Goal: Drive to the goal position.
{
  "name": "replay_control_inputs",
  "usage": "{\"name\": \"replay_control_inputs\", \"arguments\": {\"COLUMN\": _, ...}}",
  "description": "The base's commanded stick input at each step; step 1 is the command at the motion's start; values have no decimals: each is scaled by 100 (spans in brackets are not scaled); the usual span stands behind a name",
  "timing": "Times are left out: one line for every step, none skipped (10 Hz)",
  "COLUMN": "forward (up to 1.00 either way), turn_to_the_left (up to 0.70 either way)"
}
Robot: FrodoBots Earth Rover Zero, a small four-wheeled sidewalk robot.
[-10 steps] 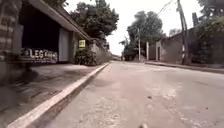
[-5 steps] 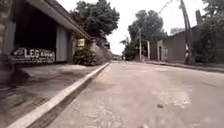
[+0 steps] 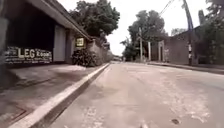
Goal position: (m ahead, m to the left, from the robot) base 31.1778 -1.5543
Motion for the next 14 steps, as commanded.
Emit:
{"name": "replay_control_inputs", "arguments": {"forward": 70, "turn_to_the_left": 0}}
{"name": "replay_control_inputs", "arguments": {"forward": 70, "turn_to_the_left": 0}}
{"name": "replay_control_inputs", "arguments": {"forward": 70, "turn_to_the_left": 0}}
{"name": "replay_control_inputs", "arguments": {"forward": 70, "turn_to_the_left": 0}}
{"name": "replay_control_inputs", "arguments": {"forward": 70, "turn_to_the_left": 0}}
{"name": "replay_control_inputs", "arguments": {"forward": 70, "turn_to_the_left": 0}}
{"name": "replay_control_inputs", "arguments": {"forward": 70, "turn_to_the_left": 0}}
{"name": "replay_control_inputs", "arguments": {"forward": 70, "turn_to_the_left": 0}}
{"name": "replay_control_inputs", "arguments": {"forward": 70, "turn_to_the_left": 0}}
{"name": "replay_control_inputs", "arguments": {"forward": 70, "turn_to_the_left": 0}}
{"name": "replay_control_inputs", "arguments": {"forward": 70, "turn_to_the_left": 0}}
{"name": "replay_control_inputs", "arguments": {"forward": 70, "turn_to_the_left": 0}}
{"name": "replay_control_inputs", "arguments": {"forward": 70, "turn_to_the_left": 0}}
{"name": "replay_control_inputs", "arguments": {"forward": 70, "turn_to_the_left": 0}}
